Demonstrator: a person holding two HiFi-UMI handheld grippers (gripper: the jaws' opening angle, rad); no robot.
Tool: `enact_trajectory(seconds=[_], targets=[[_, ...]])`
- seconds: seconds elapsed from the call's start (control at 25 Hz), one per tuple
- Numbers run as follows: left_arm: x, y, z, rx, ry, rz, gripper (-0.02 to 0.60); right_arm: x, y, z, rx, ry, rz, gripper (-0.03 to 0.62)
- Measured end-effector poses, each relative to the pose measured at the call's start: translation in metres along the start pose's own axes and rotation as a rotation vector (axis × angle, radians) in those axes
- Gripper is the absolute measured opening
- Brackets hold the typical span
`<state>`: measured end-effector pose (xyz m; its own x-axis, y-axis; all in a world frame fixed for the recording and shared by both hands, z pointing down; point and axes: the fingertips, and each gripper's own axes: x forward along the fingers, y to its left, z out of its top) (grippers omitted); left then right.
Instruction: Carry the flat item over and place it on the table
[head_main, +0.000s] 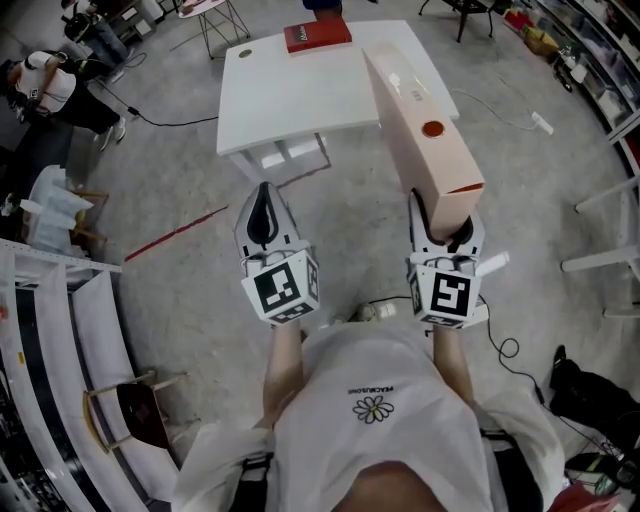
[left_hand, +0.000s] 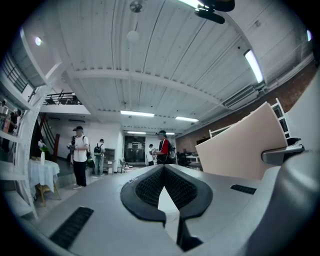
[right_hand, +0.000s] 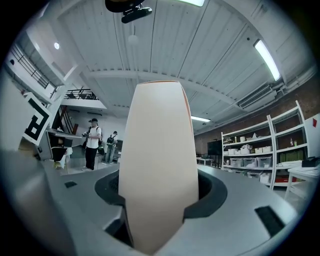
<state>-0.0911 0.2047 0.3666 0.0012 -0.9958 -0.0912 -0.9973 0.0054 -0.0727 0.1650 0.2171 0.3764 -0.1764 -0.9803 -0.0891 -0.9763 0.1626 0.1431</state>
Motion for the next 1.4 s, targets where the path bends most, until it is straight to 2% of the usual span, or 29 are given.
enact_trajectory(seconds=[0.28,0.6,0.76,1.04,1.4], targets=[[0.0,-0.011,-0.003,-0.025,-0.012,0.008,0.015,0.003,-0.014,-0.005,0.009,-0.009,0.007,0.282],[0.026,-0.018,-0.001,-0.038,-0.049,-0.008,0.015,0.02,-0.021,-0.002,0.011,-0.05,0.024,0.282],[0.061,-0.02,-0.004,-0.064,-0.071,-0.021,0.015,0.045,-0.022,-0.003,-0.017,-0.059,0.032,0.282],[0.118,-0.03,0.002,-0.068,-0.088,-0.058,0.015,0.085,-0.036,0.001,-0.022,-0.07,-0.019,0.282],[0.228,-0.001,-0.012,-0.081,-0.07,-0.092,0.015,0.187,-0.022,-0.013,-0.009,-0.033,-0.058,0.282]])
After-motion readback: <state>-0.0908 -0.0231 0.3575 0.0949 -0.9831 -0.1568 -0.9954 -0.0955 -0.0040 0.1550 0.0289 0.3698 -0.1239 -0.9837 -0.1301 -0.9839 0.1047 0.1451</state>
